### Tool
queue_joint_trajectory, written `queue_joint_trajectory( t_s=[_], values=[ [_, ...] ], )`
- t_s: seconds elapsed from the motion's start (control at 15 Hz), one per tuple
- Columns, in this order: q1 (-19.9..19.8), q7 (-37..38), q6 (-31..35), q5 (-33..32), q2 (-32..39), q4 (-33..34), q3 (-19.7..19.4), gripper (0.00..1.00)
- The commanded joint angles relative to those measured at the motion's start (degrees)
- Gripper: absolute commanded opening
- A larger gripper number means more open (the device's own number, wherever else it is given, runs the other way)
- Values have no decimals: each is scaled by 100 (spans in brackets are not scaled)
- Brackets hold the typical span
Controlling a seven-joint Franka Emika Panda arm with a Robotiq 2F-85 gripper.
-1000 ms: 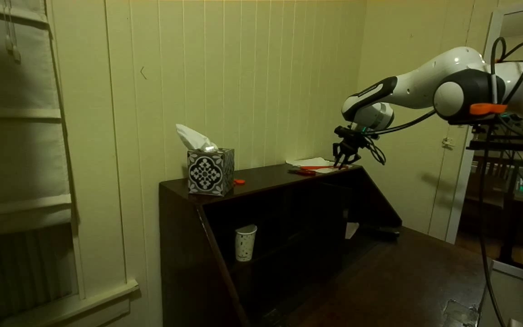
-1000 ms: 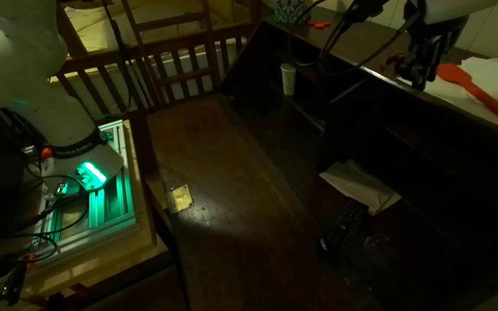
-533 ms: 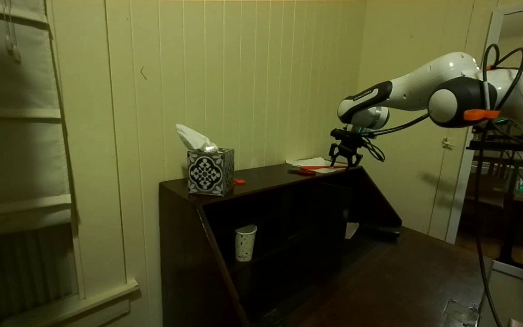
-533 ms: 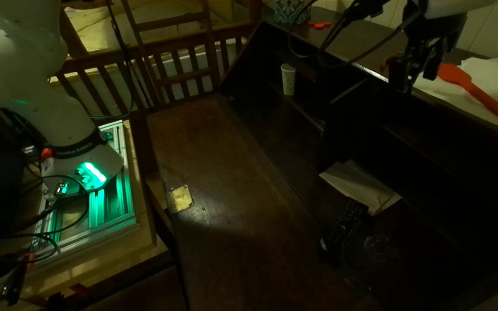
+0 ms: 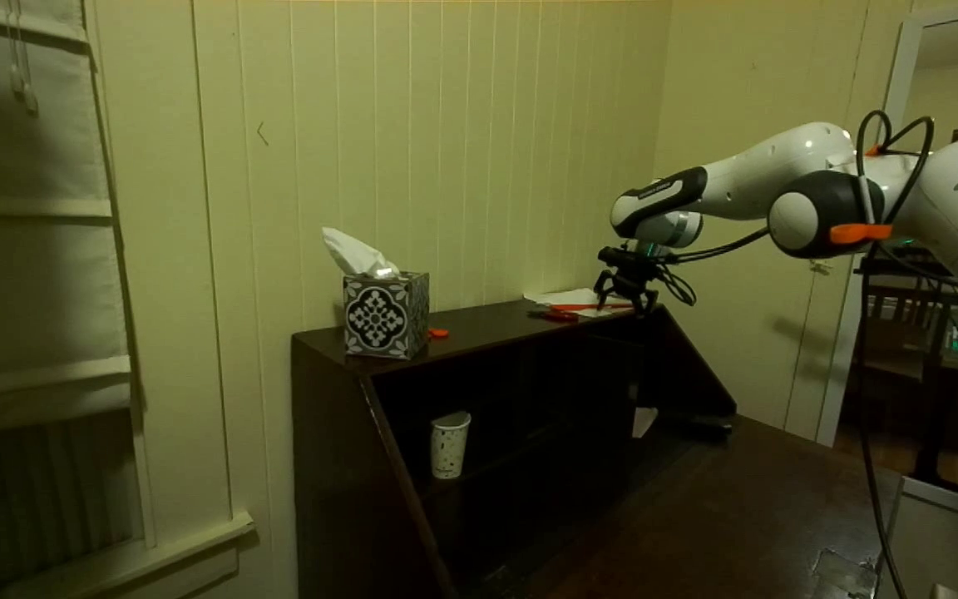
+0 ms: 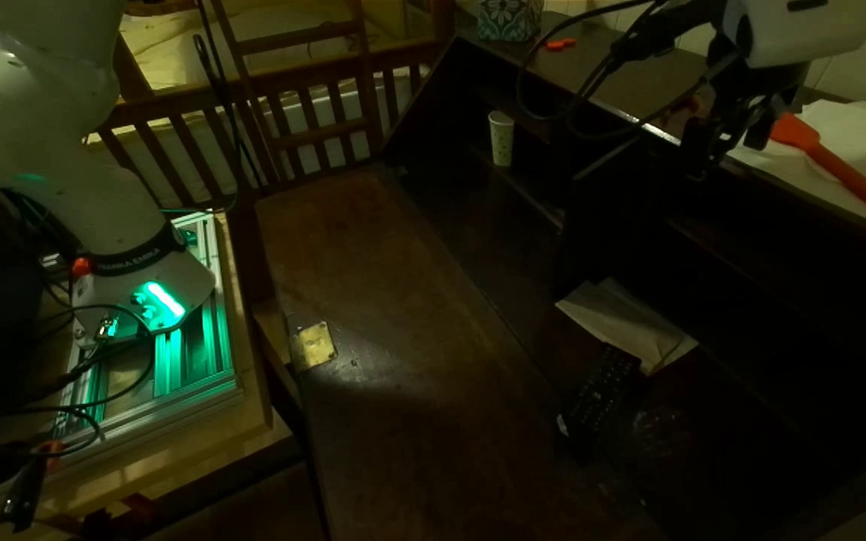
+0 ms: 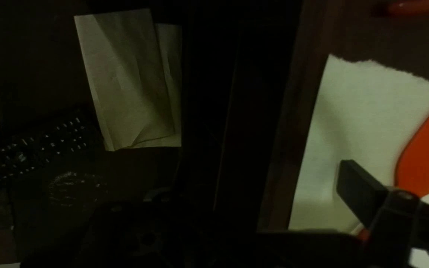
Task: Put the paper towel on the bottom level
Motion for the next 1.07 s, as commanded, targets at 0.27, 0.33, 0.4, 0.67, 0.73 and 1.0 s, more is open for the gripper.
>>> queue_joint_trajectory(
  t_s=[0.27, 0.33, 0.4, 0.67, 0.73, 1.0],
  values=[
    [-249, 137, -622, -288, 424, 742, 168, 100],
    [-240, 139, -801, -362, 374, 735, 141, 100],
    [-134, 72, -974, -290, 313, 651, -34, 100],
    [-126, 45, -1318, -324, 263, 668, -134, 100],
    [-164, 0, -1152, -196, 276, 678, -89, 100],
    [-252, -177, -462, 182, 177, 515, 121, 100]
  ],
)
